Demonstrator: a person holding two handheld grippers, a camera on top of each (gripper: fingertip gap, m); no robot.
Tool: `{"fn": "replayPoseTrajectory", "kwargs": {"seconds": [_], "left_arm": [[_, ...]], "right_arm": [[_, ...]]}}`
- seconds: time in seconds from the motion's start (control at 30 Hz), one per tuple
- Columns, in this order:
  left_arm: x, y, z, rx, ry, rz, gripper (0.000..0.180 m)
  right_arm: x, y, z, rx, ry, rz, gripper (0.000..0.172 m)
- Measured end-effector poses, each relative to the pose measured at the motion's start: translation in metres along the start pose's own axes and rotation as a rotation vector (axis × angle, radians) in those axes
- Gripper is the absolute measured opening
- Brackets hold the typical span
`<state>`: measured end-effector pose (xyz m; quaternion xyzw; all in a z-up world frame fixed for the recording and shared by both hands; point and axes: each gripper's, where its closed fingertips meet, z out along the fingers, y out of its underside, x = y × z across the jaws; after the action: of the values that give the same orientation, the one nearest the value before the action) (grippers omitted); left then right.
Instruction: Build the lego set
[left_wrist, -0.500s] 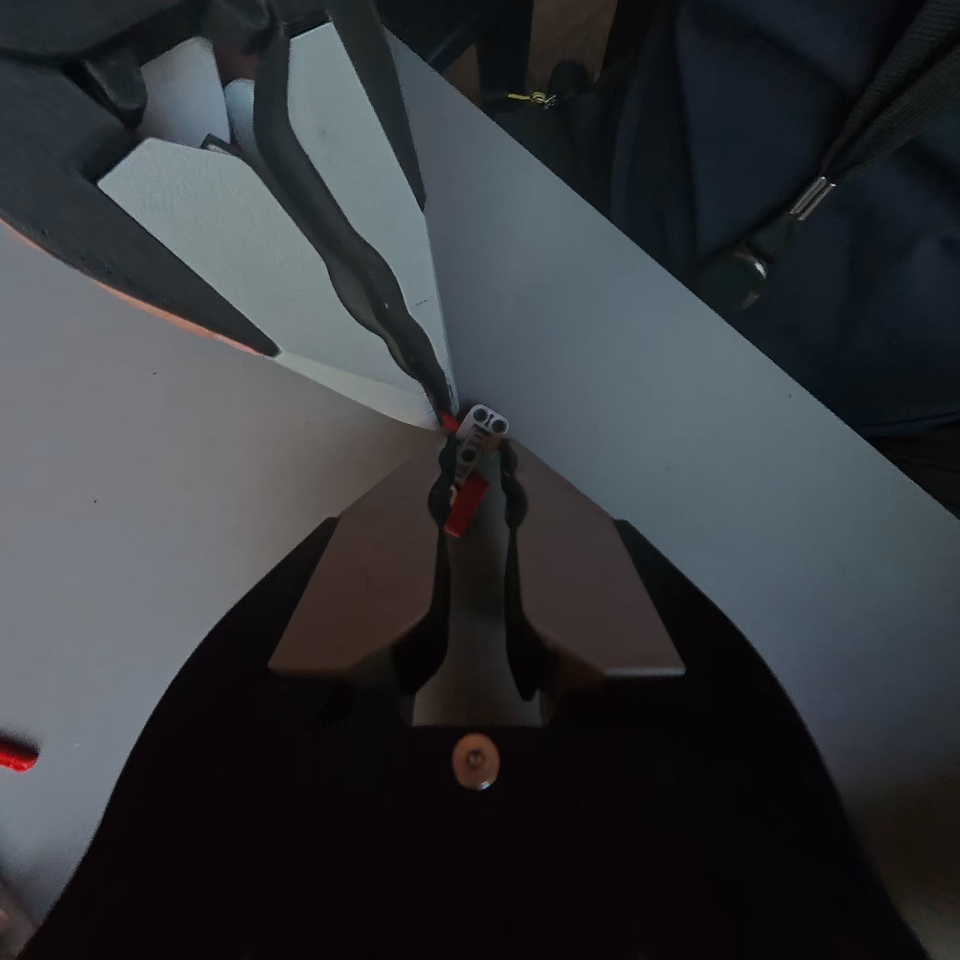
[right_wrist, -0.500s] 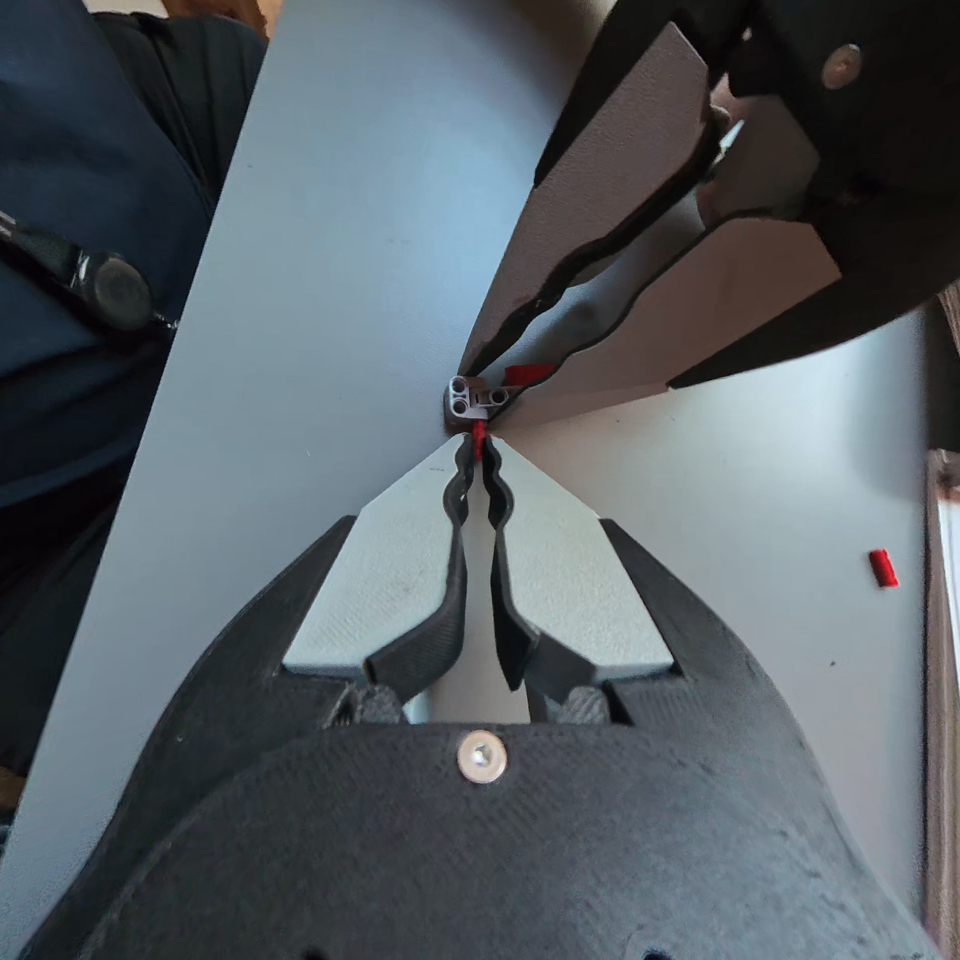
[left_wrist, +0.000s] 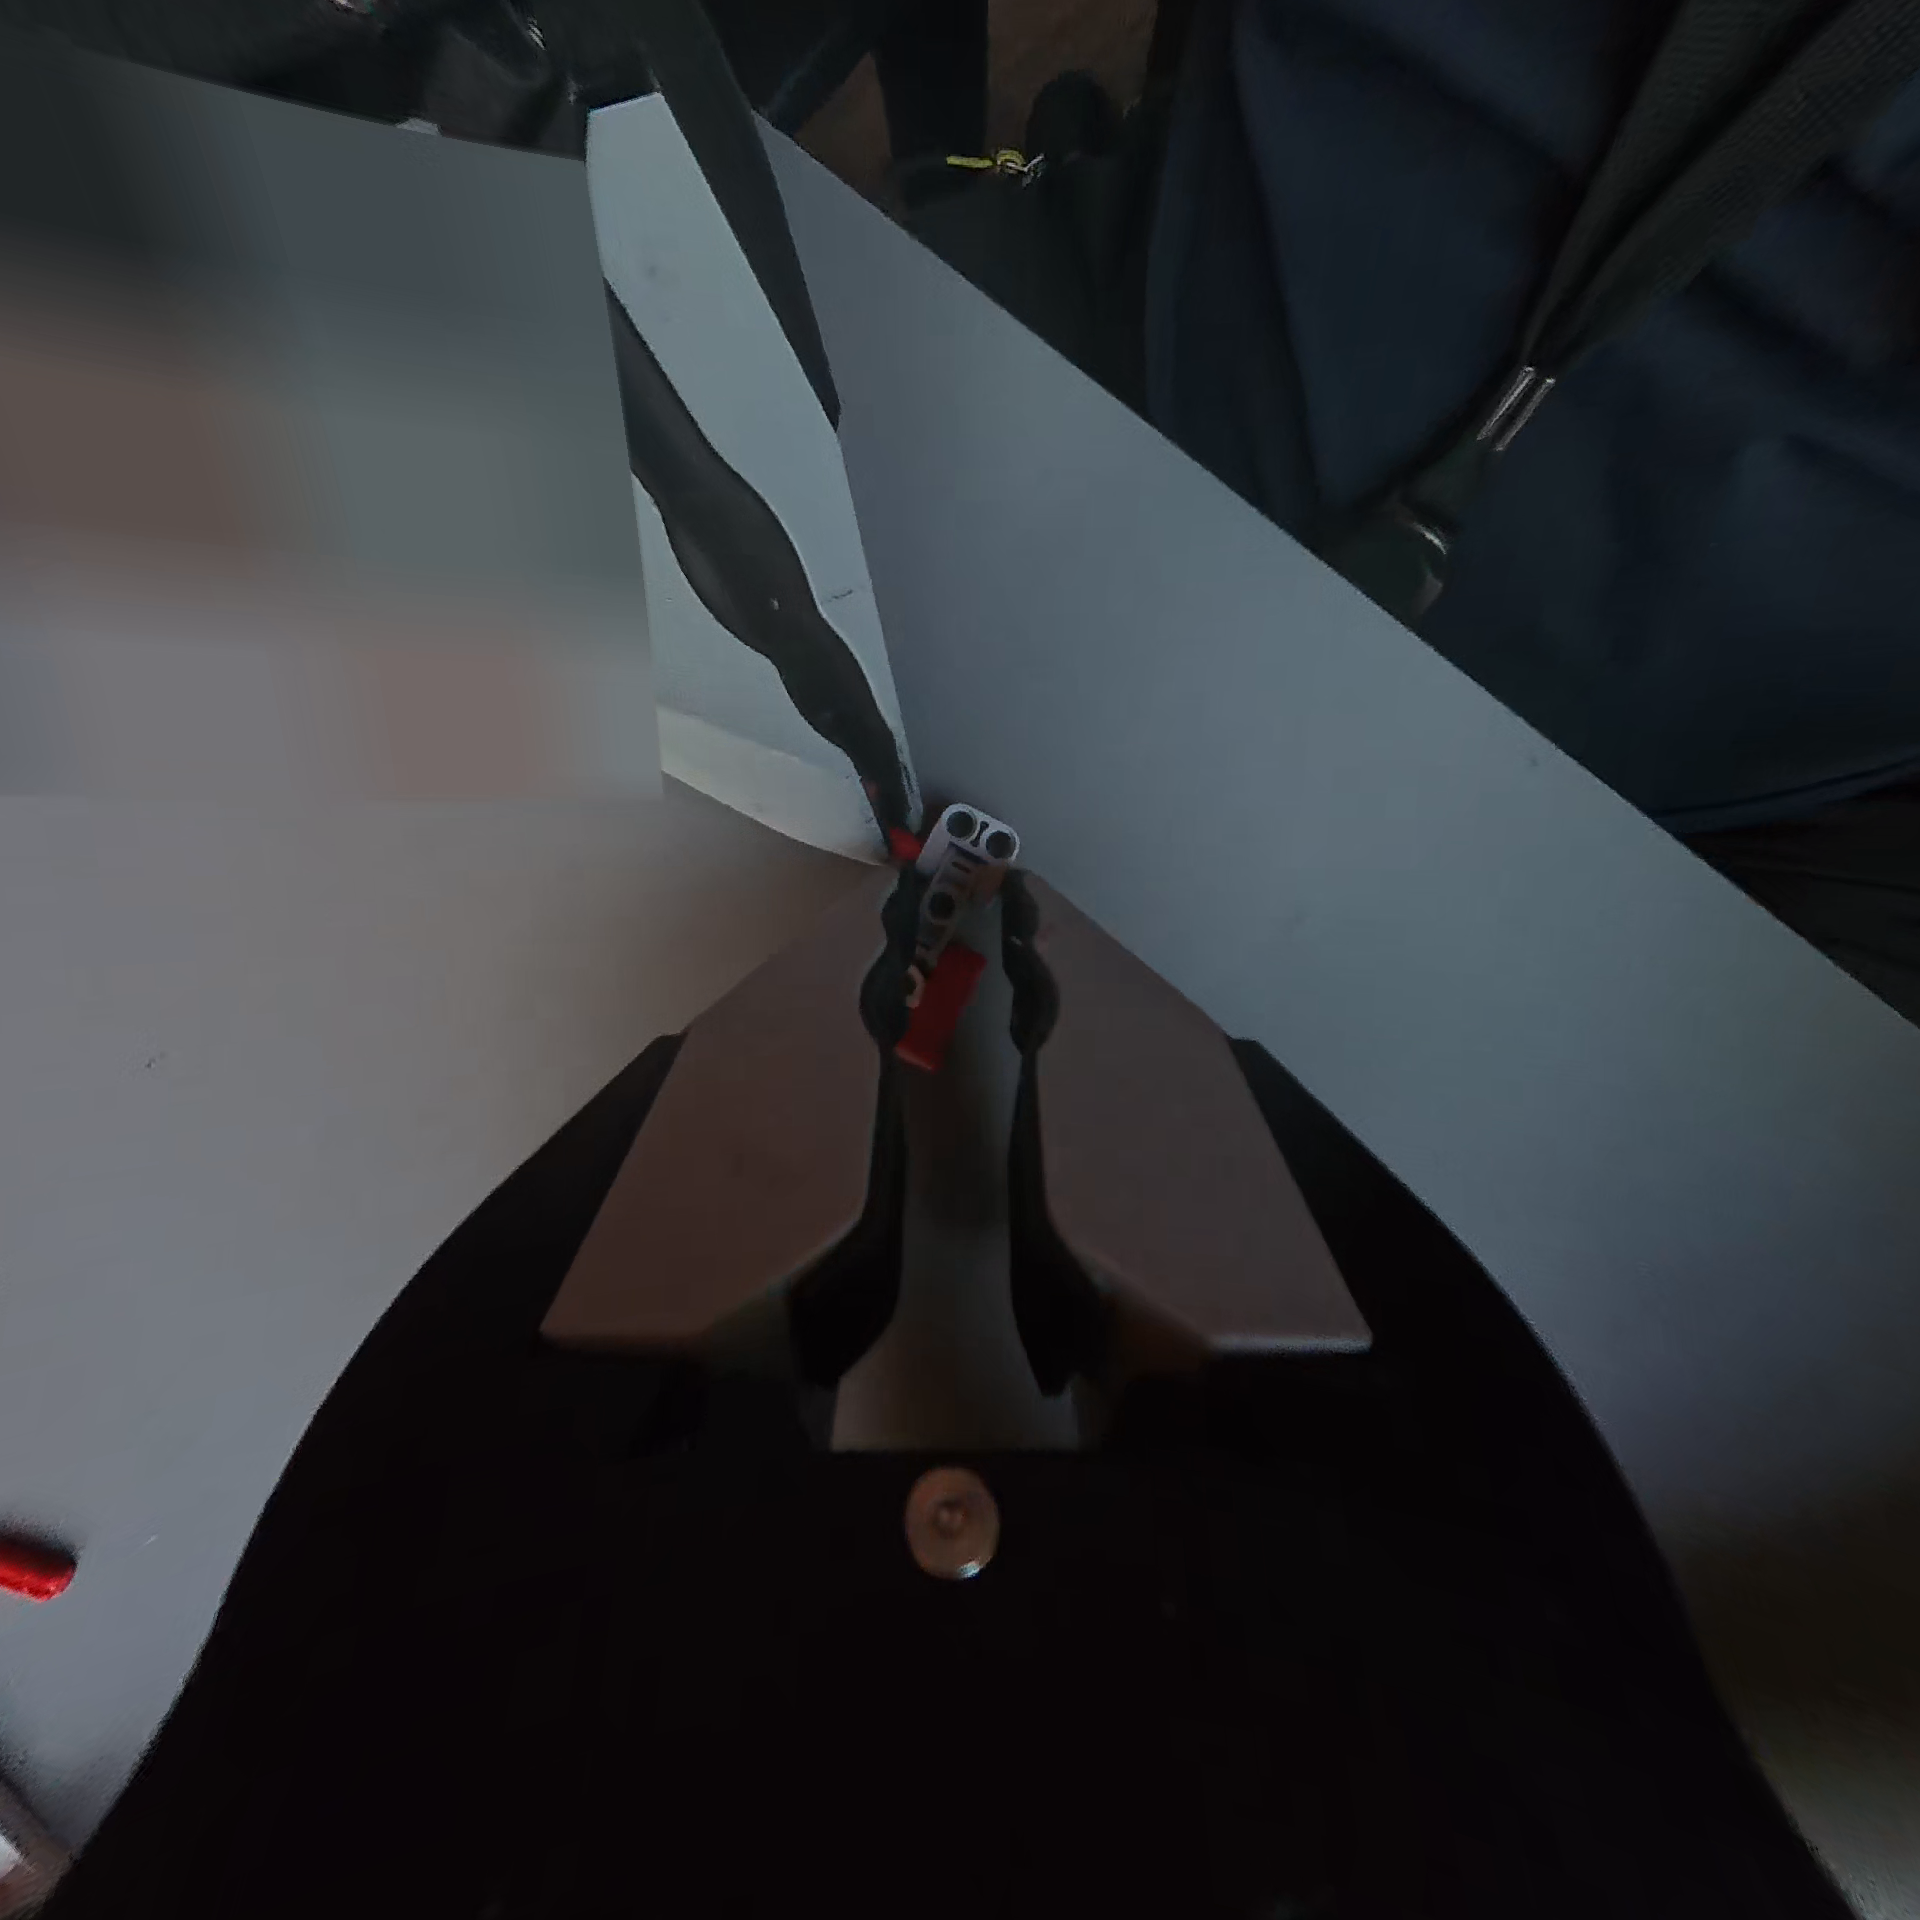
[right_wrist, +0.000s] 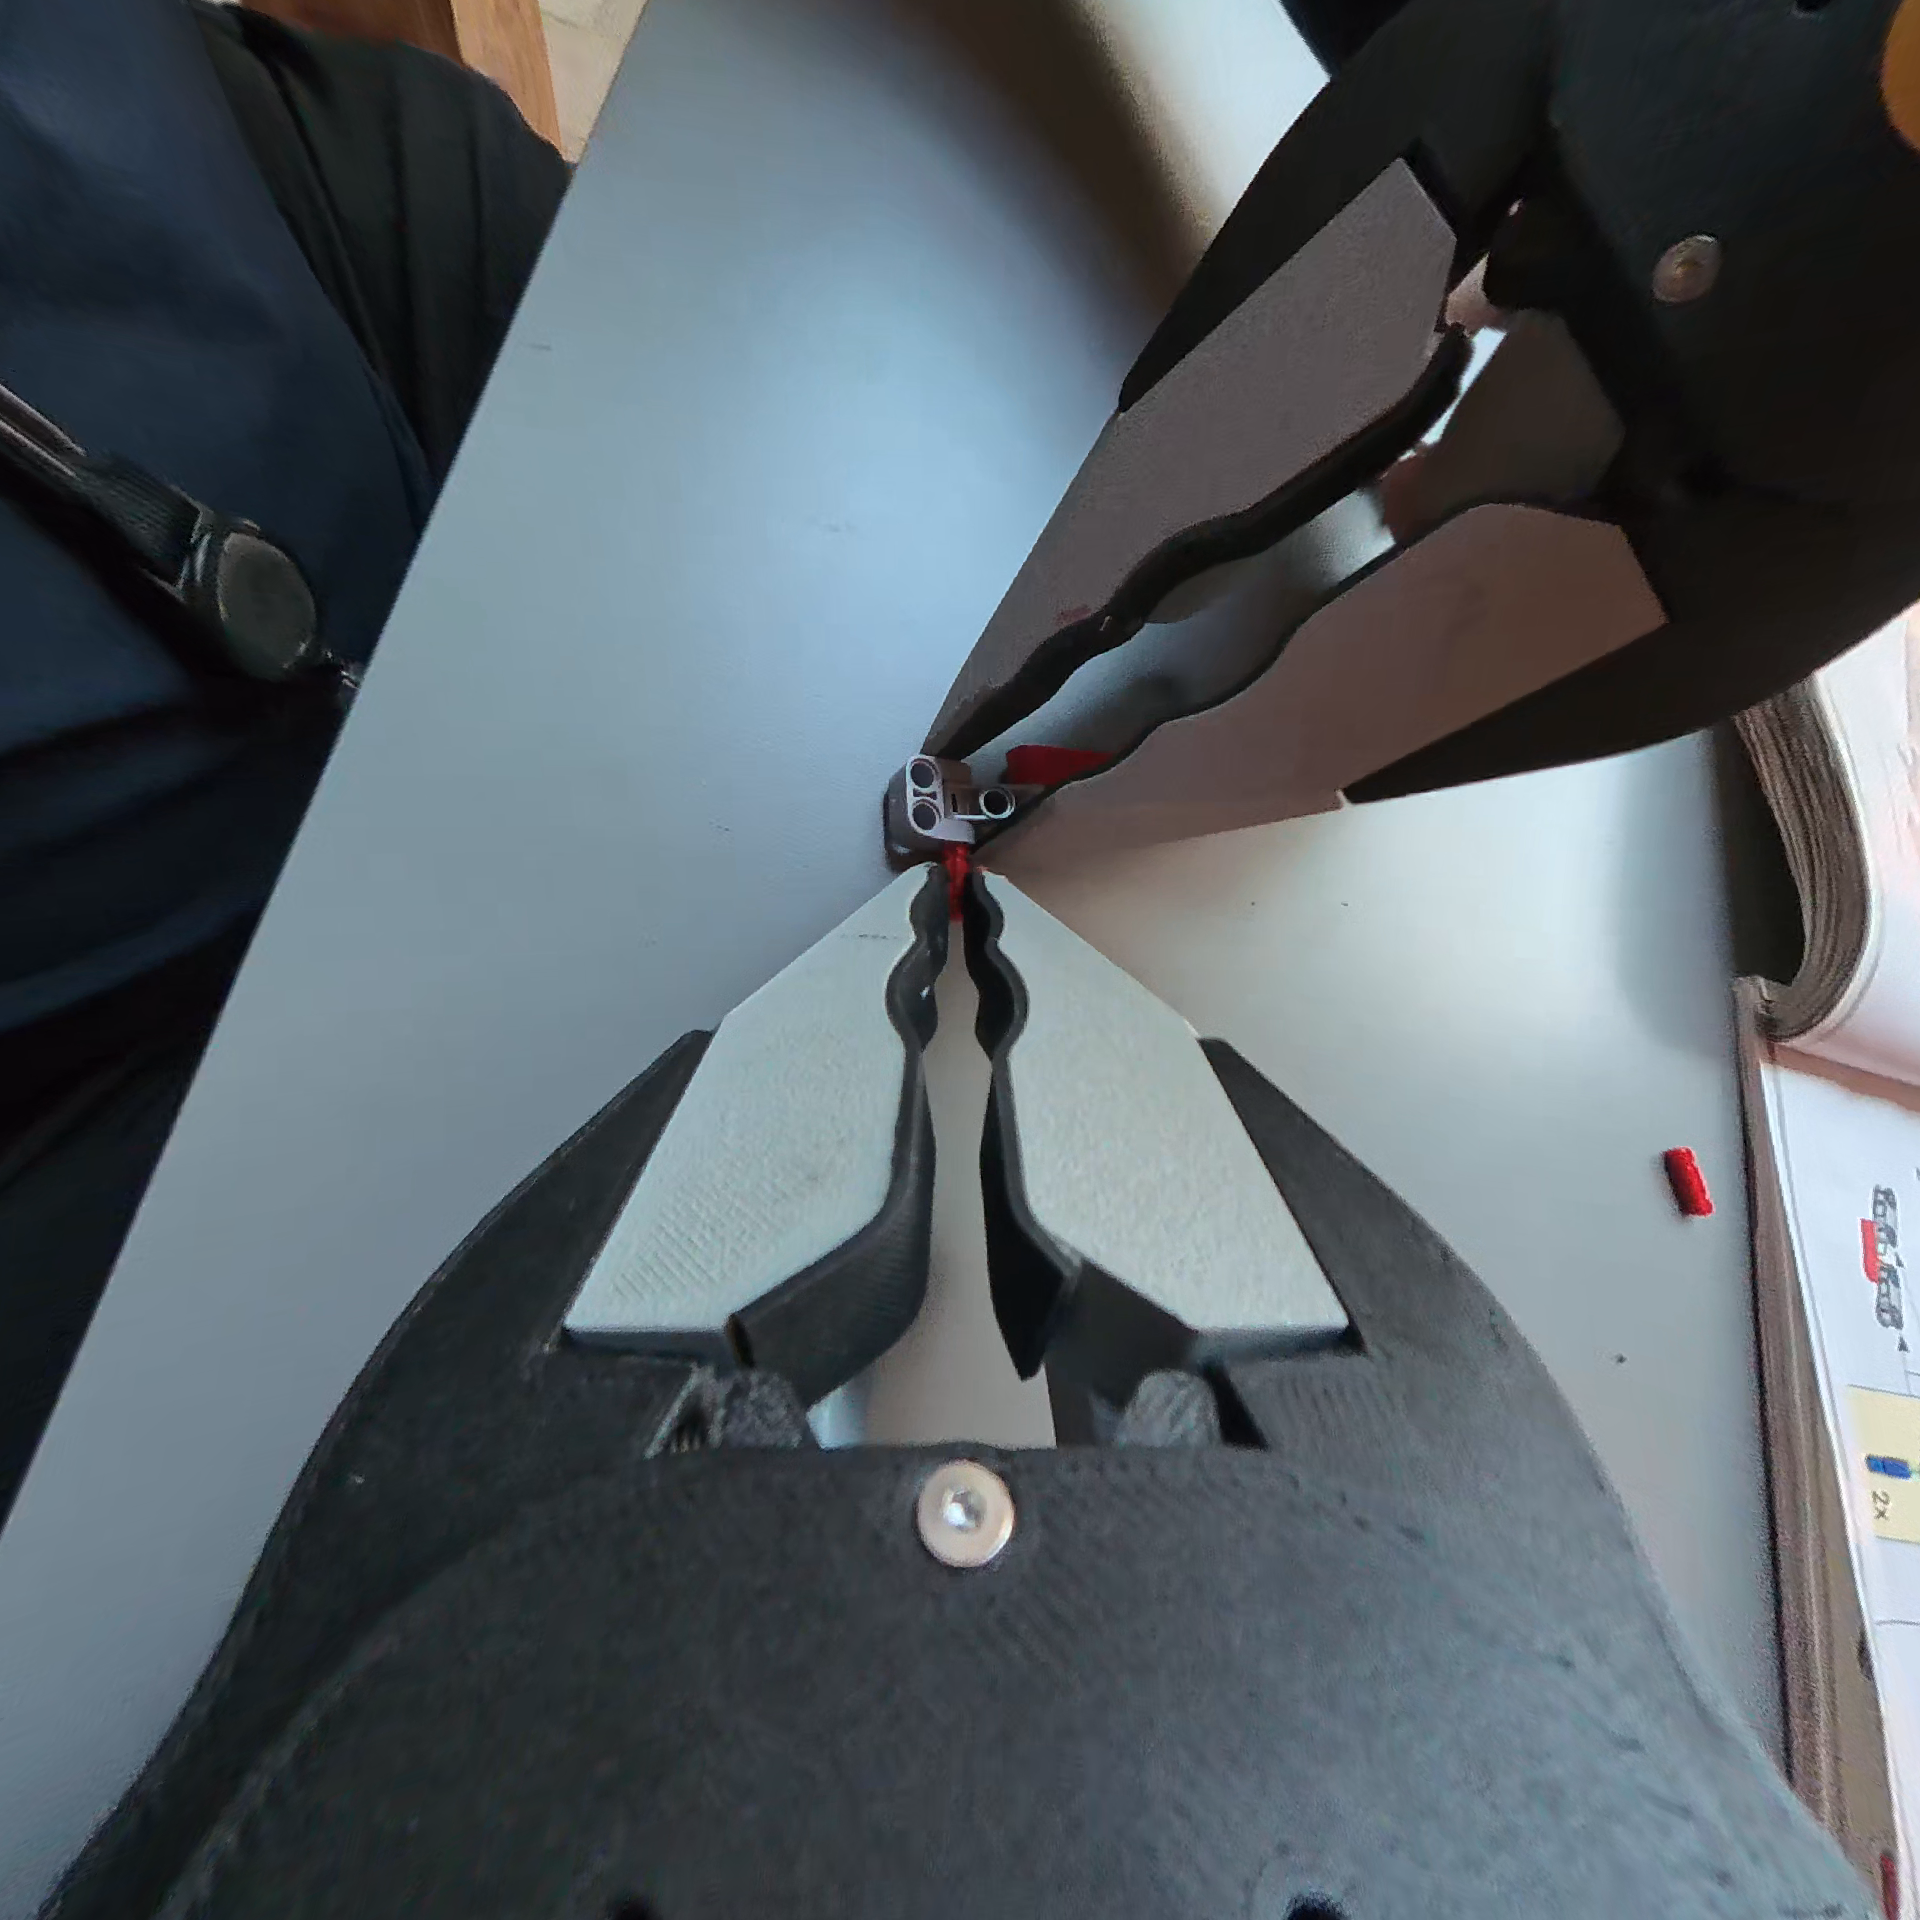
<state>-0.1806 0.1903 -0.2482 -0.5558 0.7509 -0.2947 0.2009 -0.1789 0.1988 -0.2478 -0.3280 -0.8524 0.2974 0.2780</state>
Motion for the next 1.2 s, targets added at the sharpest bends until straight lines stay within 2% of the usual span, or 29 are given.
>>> {"fn": "replayPoseTrajectory", "kwargs": {"seconds": [0.27,0.43,0.47,0.57,0.7,0.77,0.87,1.0,1.07,1.2], "left_arm": [[0.001,-0.001,0.001,0.002,-0.004,-0.008,0.013],[-0.001,-0.002,0.002,0.007,-0.037,-0.079,0.014],[-0.002,-0.002,0.002,0.003,-0.056,-0.095,0.014],[-0.005,-0.003,0.003,-0.007,-0.104,-0.141,0.014],[-0.013,-0.003,0.003,-0.021,-0.198,-0.223,0.014],[-0.018,-0.004,0.003,-0.025,-0.255,-0.293,0.013],[-0.026,-0.006,0.005,-0.036,-0.354,-0.386,0.013],[-0.031,-0.005,0.004,-0.045,-0.441,-0.472,0.014],[-0.033,-0.004,0.003,-0.045,-0.478,-0.486,0.014],[-0.033,-0.005,0.003,-0.028,-0.501,-0.5,0.014]], "right_arm": [[-0.002,-0.002,0.001,-0.002,0.039,-0.045,0.001],[-0.001,0.0,-0.001,0.006,0.014,0.031,0.001],[0.001,0.0,-0.002,0.009,0.015,0.058,0.004],[0.009,0.004,-0.006,0.009,0.023,0.153,0.032],[0.007,0.003,-0.015,0.051,0.013,0.277,0.041],[0.013,-0.002,-0.019,0.089,0.077,0.364,0.041],[0.017,0.007,-0.017,0.03,0.152,0.485,0.043],[0.014,0.016,-0.013,-0.049,0.199,0.493,0.042],[0.012,0.016,-0.011,-0.057,0.186,0.488,0.035],[0.013,0.016,-0.011,-0.053,0.182,0.491,0.034]]}}
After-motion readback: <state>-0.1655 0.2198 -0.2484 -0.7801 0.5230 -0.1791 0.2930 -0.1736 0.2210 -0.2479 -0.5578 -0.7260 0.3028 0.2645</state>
